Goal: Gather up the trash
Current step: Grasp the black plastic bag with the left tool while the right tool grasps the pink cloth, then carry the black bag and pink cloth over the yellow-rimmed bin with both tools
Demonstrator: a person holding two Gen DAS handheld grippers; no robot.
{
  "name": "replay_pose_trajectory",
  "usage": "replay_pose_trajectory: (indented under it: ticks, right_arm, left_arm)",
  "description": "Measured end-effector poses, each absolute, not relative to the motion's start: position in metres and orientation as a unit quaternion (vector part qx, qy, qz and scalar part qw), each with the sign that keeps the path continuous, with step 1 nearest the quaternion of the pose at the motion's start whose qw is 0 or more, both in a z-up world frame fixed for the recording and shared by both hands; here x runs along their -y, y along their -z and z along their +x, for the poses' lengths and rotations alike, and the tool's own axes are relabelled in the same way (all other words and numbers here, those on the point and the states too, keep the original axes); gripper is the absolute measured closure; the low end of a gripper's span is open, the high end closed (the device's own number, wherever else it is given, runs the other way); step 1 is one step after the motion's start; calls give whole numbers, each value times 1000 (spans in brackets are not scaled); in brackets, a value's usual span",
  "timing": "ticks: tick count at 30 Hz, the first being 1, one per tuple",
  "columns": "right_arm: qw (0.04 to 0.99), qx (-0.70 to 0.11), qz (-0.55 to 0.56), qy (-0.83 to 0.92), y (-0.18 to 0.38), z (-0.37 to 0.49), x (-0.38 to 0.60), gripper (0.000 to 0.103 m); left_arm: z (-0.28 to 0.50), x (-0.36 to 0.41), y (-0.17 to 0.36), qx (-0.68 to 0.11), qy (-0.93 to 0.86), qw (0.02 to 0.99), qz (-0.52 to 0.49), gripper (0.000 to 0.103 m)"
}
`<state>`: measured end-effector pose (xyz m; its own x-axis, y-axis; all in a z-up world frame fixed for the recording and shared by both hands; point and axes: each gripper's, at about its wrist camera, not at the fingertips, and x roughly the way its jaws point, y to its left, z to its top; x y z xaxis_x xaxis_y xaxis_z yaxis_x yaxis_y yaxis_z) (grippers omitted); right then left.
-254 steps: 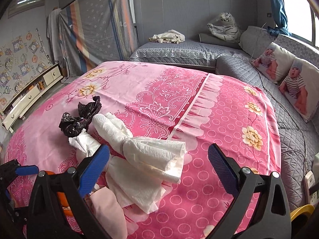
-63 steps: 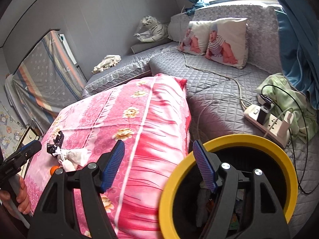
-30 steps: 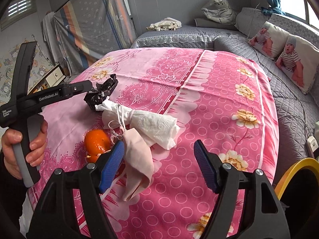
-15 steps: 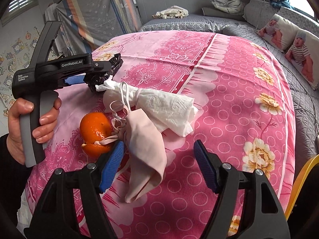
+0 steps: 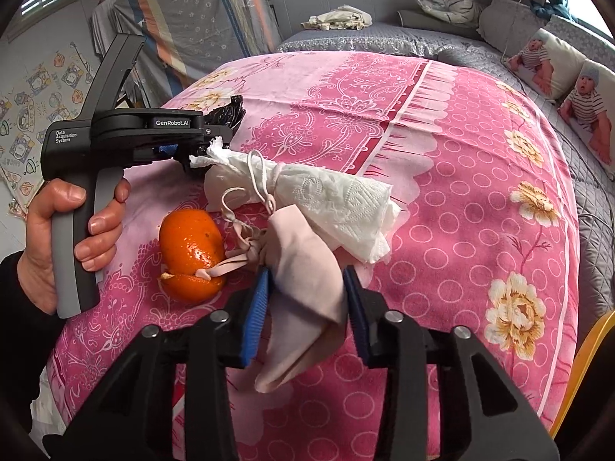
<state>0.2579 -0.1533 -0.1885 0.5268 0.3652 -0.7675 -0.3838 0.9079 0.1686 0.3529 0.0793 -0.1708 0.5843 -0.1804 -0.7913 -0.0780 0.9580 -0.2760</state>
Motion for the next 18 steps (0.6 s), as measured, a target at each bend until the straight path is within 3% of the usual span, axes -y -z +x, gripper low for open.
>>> replay_pose_trajectory:
  ticks: [6,18]
  right_arm:
    - [879,-426,-16,-214,181,254,155,79]
    - [895,-400,5,-195,155,240,180,80]
  left_arm:
    - [345,-86,160,-445,27,882,-153,67]
    - [285,-85,117,-393,39,911,-121,68]
